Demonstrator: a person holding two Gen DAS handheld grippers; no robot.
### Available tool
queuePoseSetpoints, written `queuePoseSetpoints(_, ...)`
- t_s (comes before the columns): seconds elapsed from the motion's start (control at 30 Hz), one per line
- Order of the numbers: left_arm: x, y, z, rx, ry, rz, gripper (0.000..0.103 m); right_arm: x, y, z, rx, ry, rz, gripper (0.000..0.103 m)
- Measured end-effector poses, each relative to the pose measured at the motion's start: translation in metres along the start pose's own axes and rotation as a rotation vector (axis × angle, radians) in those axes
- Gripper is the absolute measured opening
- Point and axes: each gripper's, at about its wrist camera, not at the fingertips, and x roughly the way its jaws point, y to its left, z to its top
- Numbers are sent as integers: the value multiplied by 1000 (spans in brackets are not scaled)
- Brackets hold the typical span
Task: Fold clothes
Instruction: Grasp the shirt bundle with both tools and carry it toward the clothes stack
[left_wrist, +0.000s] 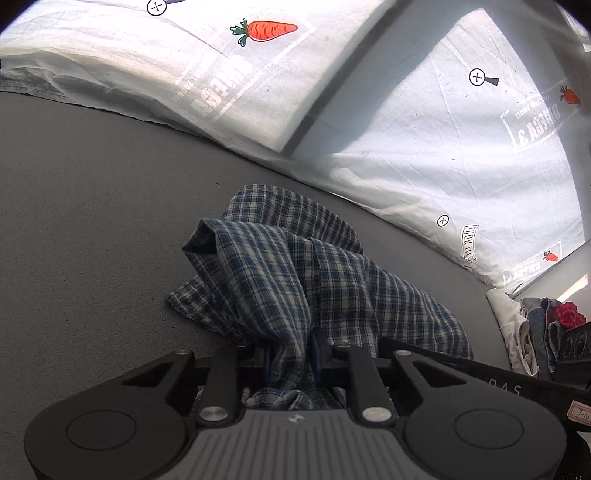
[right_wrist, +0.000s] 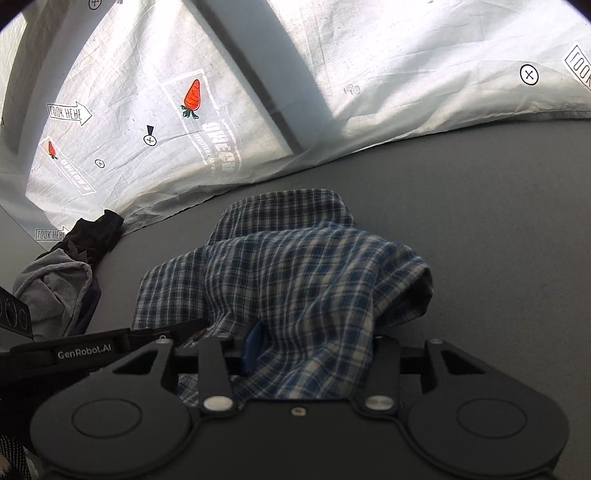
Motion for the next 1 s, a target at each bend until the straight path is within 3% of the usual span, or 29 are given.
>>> queuePoseSetpoints(0.3, -107, -35, -80, -28, -31, -30, 18, -93, 41, -66, -96, -44, 15, 33)
queuePoseSetpoints(0.43, -139, -44, -95, 4, -56, -68, 18, -127, 54, -81, -100, -81, 12, 32)
queuePoseSetpoints(0.7, -182, -58, -119, 46, -79, -168, 18, -184, 78, -110, -86, -156, -55, 33)
queuePoseSetpoints(1.0, -188, -76, -154, 56, -11, -282, 18, -235, 65, -148, -9, -177, -130, 33)
